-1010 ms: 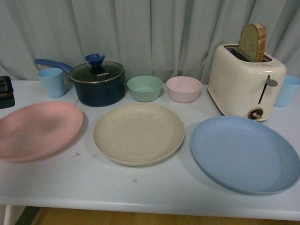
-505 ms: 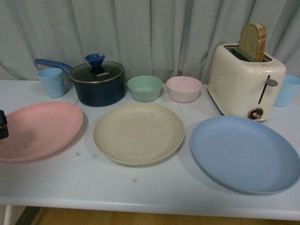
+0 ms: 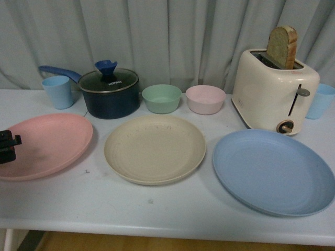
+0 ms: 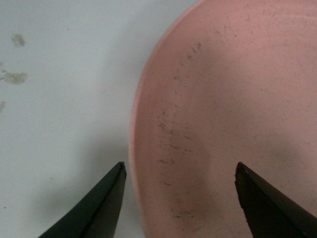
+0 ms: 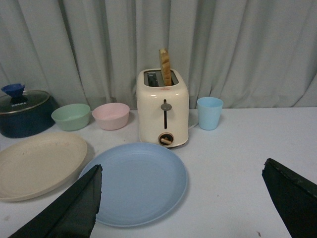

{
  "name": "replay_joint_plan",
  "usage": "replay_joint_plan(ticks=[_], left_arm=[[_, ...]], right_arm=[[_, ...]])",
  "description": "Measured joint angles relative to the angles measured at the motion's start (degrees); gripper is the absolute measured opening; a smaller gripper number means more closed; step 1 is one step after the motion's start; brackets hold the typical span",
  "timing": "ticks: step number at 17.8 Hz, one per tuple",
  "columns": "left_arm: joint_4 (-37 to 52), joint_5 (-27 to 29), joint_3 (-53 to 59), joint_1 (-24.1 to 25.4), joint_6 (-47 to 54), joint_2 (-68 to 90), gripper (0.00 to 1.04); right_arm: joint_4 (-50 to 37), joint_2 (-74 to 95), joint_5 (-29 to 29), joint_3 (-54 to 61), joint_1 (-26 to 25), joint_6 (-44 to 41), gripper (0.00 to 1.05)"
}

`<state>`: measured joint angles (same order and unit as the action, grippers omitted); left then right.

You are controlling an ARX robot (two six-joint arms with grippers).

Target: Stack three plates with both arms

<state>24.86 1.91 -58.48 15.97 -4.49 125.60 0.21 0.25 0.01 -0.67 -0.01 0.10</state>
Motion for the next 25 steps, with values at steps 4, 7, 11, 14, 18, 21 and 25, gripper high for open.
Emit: replay_joint_plan(ticks=[4, 7, 11, 14, 18, 21, 25], left_arm=[[-0.42, 1.57, -0.57, -0.50, 0.04, 1.11, 0.38], [-1.49, 3.89, -1.38, 0.48, -0.04, 0.28, 0.07], [-5.44, 3.32, -0.20, 2.99, 0.76, -8.72, 0.03], [-7.72, 1.86, 4.11, 0.37, 1.31, -18.95, 0.03], [-5.66, -0.13, 6.23, -17.05, -0.74, -29.86, 0.03], [-5.09, 2.49, 4.70, -27.58, -3.56, -23.39, 0.03], [-2.34, 2.84, -3.52, -29.83, -11.93, -13.60, 0.03]], right_arm=[[-0.02, 0.00, 0.00, 0.00, 0.00, 0.00, 0.98], [-0.02, 0.00, 0.00, 0.00, 0.00, 0.00, 0.98], [0.00, 0.00, 0.00, 0.00, 0.00, 0.00, 0.98], [-0.02, 0.00, 0.00, 0.00, 0.00, 0.00, 0.98], [0.00, 0.00, 0.00, 0.00, 0.00, 0.00, 0.98], [-0.02, 0.00, 0.00, 0.00, 0.00, 0.00, 0.98], [0.00, 0.00, 0.00, 0.00, 0.00, 0.00, 0.98]])
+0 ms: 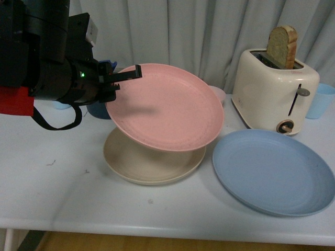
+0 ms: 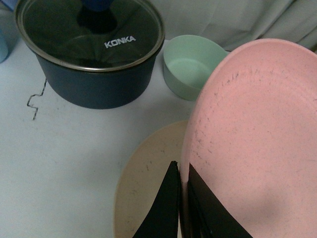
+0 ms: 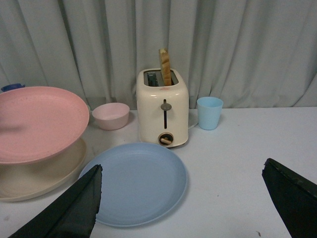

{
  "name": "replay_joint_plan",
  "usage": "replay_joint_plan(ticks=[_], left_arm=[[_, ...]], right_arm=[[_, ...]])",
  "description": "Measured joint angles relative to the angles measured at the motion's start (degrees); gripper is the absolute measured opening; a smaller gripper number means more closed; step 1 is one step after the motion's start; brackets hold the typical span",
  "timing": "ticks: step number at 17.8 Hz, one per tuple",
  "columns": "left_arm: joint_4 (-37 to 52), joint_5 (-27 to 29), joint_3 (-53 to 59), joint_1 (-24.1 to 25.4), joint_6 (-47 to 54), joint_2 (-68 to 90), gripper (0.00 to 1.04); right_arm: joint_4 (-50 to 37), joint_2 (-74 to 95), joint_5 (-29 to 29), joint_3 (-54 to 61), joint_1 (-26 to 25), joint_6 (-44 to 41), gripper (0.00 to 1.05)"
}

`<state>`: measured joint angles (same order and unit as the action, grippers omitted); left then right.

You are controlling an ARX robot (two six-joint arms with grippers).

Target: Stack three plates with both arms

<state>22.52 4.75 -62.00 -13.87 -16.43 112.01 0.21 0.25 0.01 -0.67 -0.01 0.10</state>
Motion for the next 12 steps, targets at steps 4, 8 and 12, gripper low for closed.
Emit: replay_joint_plan(ticks=[4, 8, 12], left_arm=[[0.83, 1.66, -1.75, 0.46, -5.92, 7.65, 0.03], [1.77, 4.48, -2.84, 1.62, -6.03, 9.84, 0.03], [0.85, 4.76, -2.21, 2.34, -5.40, 10.97, 0.03]], right_arm=[[0.00, 0.00, 0.00, 0.00, 0.00, 0.00, 0.98], [0.00, 0.00, 0.00, 0.00, 0.00, 0.00, 0.98], [0.00, 0.00, 0.00, 0.00, 0.00, 0.00, 0.98]])
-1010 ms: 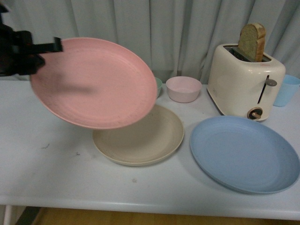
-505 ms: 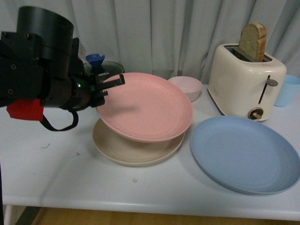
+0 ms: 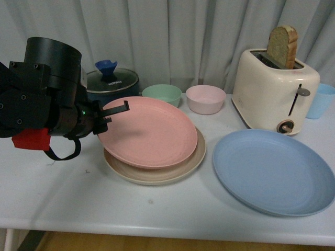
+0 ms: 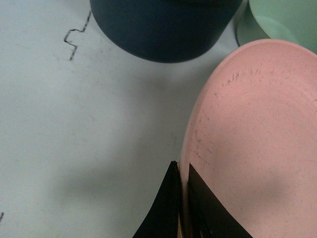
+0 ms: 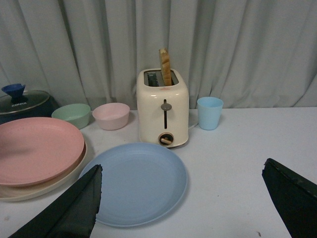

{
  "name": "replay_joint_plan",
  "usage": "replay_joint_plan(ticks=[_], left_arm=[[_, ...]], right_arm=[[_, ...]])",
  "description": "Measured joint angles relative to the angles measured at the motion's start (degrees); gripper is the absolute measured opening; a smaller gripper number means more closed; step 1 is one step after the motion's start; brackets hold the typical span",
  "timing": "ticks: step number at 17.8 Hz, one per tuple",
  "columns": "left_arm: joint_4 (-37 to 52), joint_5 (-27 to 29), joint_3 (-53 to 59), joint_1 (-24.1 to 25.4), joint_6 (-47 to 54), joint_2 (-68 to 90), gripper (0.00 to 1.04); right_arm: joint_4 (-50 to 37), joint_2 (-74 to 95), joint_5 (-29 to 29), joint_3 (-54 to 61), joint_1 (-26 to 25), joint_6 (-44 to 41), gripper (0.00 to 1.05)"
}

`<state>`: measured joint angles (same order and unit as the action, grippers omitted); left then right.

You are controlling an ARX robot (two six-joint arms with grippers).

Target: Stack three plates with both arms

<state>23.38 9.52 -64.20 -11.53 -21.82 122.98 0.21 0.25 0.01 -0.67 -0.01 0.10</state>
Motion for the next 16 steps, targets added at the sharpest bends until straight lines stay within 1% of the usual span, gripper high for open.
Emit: replay_joint_plan(ticks=[1, 2, 3, 4, 6, 9, 13, 15, 16], left_arm=[[-0.87, -1.84, 0.00, -0.09, -0.33, 0.00, 0.10], [-1.07, -3.45, 0.17, -0.39, -1.01, 0.00, 0.23], [-0.57, -3.87, 0.87, -0.72, -1.90, -0.26, 0.35], [-0.39, -4.13, 1.64, -0.72, -2.29, -0.83, 0.43], [0.20, -4.09, 2.47, -0.70, -2.43, -1.33, 0.48], [2.16, -3.41, 4.81, -0.70, -2.82, -4.02, 0.62], [6.05, -1.27, 8.04, -0.68, -1.88, -8.87, 0.76], [11.93, 0.70, 12.98, -0.37, -0.13, -17.75, 0.96], [14.95, 1.55, 16.46, -0.26, 1.36, -23.37, 0.99]], right_arm=[[0.00, 0.00, 0.00, 0.00, 0.00, 0.00, 0.98], [0.00, 0.00, 0.00, 0.00, 0.00, 0.00, 0.98], [-0.02, 0.00, 0.00, 0.00, 0.00, 0.00, 0.98], [0.00, 0.00, 0.00, 0.00, 0.00, 0.00, 0.98], [-0.02, 0.00, 0.00, 0.00, 0.00, 0.00, 0.98], [-0.02, 0.00, 0.00, 0.00, 0.00, 0.00, 0.98], [-0.02, 0.00, 0.00, 0.00, 0.00, 0.00, 0.98], [-0.02, 0.00, 0.00, 0.00, 0.00, 0.00, 0.98], [-0.02, 0.00, 0.00, 0.00, 0.00, 0.00, 0.98]])
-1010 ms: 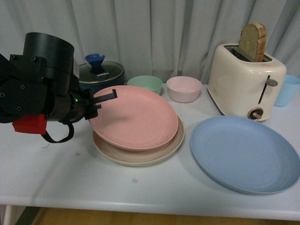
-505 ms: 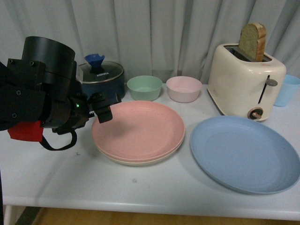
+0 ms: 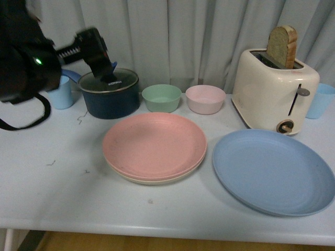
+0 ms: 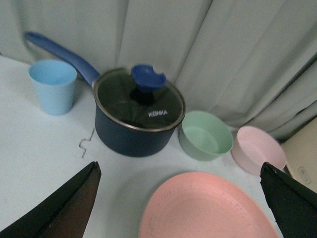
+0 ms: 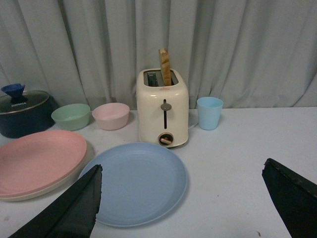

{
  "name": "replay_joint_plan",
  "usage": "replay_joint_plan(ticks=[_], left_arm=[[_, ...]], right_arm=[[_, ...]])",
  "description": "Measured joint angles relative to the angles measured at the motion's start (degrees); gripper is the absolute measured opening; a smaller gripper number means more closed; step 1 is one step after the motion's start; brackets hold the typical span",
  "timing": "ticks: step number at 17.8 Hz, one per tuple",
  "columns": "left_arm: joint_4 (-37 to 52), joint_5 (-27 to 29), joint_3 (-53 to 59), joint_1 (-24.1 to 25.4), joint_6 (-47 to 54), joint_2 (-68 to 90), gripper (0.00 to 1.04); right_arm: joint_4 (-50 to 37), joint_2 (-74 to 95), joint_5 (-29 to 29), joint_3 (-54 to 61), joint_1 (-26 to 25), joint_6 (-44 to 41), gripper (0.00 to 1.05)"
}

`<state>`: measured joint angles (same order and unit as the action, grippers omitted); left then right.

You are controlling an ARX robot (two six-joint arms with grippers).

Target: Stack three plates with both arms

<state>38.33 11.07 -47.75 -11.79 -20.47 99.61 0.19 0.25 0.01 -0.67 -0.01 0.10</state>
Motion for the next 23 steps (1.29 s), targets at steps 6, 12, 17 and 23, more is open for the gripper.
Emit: replay_joint_plan(ticks=[6, 12, 17, 23], left_arm=[[13.14, -1.57, 18.18, 2.05, 14.19, -20.48, 0.71], [13.18, -6.01, 35.12, 6.86, 19.54, -35.76, 0.02], [8.35, -10.49, 41.00, 12.11, 19.61, -45.86, 0.02], [2.69, -11.02, 47.04, 11.78, 19.63, -56.06, 0.02]], right_arm=[[0.02, 0.00, 0.00, 0.00, 0.00, 0.00, 0.98], [0.00, 0.00, 0.00, 0.00, 0.00, 0.00, 0.98], [0.02, 0.00, 0.00, 0.00, 0.00, 0.00, 0.98], [0.02, 0.00, 0.00, 0.00, 0.00, 0.00, 0.98]])
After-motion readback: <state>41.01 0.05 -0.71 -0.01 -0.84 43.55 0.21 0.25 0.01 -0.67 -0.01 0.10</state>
